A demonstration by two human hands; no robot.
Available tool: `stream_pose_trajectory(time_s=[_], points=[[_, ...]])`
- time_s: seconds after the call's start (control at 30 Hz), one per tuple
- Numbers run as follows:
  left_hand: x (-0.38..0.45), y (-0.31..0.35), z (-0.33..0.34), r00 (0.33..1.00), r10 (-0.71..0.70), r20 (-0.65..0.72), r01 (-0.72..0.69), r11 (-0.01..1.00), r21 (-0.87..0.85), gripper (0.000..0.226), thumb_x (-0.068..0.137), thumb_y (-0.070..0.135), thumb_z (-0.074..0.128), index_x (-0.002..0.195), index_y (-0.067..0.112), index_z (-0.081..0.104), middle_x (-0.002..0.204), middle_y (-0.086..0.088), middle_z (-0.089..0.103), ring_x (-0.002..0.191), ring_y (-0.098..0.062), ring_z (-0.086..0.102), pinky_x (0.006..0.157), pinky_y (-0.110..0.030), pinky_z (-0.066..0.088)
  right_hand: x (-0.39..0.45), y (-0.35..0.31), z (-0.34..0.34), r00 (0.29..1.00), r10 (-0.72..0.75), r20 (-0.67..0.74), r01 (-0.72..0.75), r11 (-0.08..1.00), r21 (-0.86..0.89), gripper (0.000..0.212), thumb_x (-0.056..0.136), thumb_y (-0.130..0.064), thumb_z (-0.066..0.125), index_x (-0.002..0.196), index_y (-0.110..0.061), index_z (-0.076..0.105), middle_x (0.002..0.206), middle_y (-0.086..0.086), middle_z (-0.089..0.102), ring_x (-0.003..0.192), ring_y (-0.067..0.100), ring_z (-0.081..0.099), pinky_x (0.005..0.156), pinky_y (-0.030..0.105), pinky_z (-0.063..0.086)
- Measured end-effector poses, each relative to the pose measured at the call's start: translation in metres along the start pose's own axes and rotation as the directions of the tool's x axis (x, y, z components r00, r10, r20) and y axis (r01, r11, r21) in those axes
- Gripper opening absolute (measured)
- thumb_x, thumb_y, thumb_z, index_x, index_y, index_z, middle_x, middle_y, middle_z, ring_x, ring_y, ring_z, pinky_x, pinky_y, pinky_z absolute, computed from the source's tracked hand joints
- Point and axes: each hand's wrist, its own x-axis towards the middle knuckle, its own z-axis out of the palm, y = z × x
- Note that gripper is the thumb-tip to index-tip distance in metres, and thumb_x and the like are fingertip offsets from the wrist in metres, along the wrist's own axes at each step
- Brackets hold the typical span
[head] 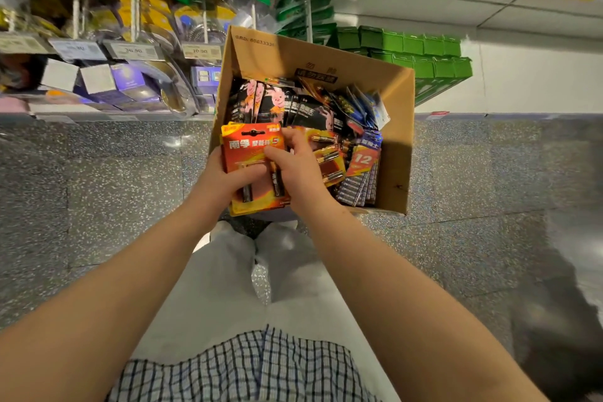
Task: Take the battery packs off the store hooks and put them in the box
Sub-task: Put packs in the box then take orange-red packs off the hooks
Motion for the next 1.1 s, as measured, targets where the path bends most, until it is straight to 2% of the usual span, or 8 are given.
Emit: stream_pose_trajectory(time_s=[0.13,0.33,0.43,0.53,0.6,0.7,0.93,1.1], points=[[0.006,0.0,0.007,0.997,-0.06,0.041,0.058,0.996,0.065,0.108,0.04,0.047,0.084,0.138,0.022,0.047,0.122,-0.004,0.067,0.107,-0.024,0.067,0.092,-0.048,0.055,0.004,0.007,-0.015,0.998,0.038,-0.054,-0.032,0.994,0.109,0.04,0.093,-0.011,0.06,0.125,-0.027,0.042,0.127,0.001,0.049,0.112,0.023,0.057,0.087,0.038,0.055],[0.015,-0.006,0.018,0.993,-0.08,0.083,0.07,0.991,0.113,0.089,0.056,0.027,0.082,0.137,0.023,0.047,0.12,-0.004,0.067,0.106,-0.023,0.068,0.085,-0.044,0.058,0.028,0.015,-0.04,0.991,0.129,-0.037,-0.121,0.979,0.165,0.035,0.097,-0.033,0.053,0.125,-0.013,0.05,0.121,0.008,0.06,0.106,0.026,0.063,0.087,0.042,0.054],[0.014,-0.009,0.012,0.998,-0.055,0.006,0.054,0.995,0.079,0.08,0.058,0.02,0.077,0.133,0.021,0.048,0.115,-0.003,0.067,0.099,-0.018,0.069,0.075,-0.033,0.058,0.048,0.012,-0.073,0.992,0.065,-0.106,-0.087,0.973,-0.215,0.039,0.096,-0.04,0.053,0.127,-0.017,0.054,0.115,-0.001,0.06,0.109,0.02,0.058,0.095,0.04,0.049],[0.01,-0.012,0.005,0.996,-0.062,-0.063,0.061,0.998,-0.02,0.069,0.058,0.015,0.072,0.124,0.021,0.051,0.104,0.0,0.068,0.085,-0.014,0.071,0.058,-0.024,0.057,0.069,0.013,-0.113,1.0,-0.021,-0.002,0.014,0.729,-0.684,0.043,0.089,-0.033,0.066,0.128,-0.021,0.053,0.125,0.0,0.052,0.112,0.019,0.053,0.094,0.037,0.048],[0.011,-0.013,0.004,0.993,-0.065,-0.1,0.059,0.996,-0.062,0.058,0.059,0.015,0.07,0.114,0.024,0.055,0.099,0.001,0.069,0.08,-0.013,0.072,0.056,-0.025,0.057,0.081,0.013,-0.126,0.992,-0.037,0.117,0.122,0.391,-0.912,0.057,0.082,-0.034,0.074,0.133,-0.022,0.051,0.13,0.004,0.047,0.118,0.023,0.047,0.1,0.042,0.044],[0.012,-0.014,0.005,0.988,-0.065,-0.137,0.053,0.994,-0.091,0.064,0.058,0.018,0.074,0.12,0.02,0.056,0.104,-0.001,0.071,0.091,-0.02,0.071,0.063,-0.031,0.059,0.086,0.015,-0.126,0.965,-0.094,0.243,0.25,0.072,-0.966,0.066,0.078,-0.038,0.077,0.135,-0.025,0.047,0.13,0.004,0.048,0.12,0.025,0.043,0.1,0.042,0.041],[0.008,-0.019,0.022,0.979,-0.053,-0.197,0.023,0.988,-0.153,0.063,0.064,0.017,0.076,0.122,0.029,0.055,0.114,-0.005,0.069,0.104,-0.026,0.068,0.076,-0.037,0.058,0.099,0.004,-0.127,0.917,-0.119,0.38,0.38,-0.02,-0.925,0.043,0.082,-0.038,0.072,0.118,-0.02,0.058,0.12,0.004,0.055,0.111,0.025,0.047,0.093,0.041,0.043],[-0.005,-0.02,0.026,0.968,0.01,-0.252,-0.051,0.986,-0.157,0.073,0.046,0.032,0.081,0.114,0.032,0.056,0.103,0.001,0.074,0.097,-0.02,0.071,0.079,-0.036,0.058,0.11,-0.015,-0.123,0.921,-0.079,0.381,0.385,0.336,-0.86,0.023,0.086,-0.028,0.068,0.099,-0.017,0.053,0.101,0.005,0.058,0.094,0.023,0.056,0.075,0.038,0.046]])
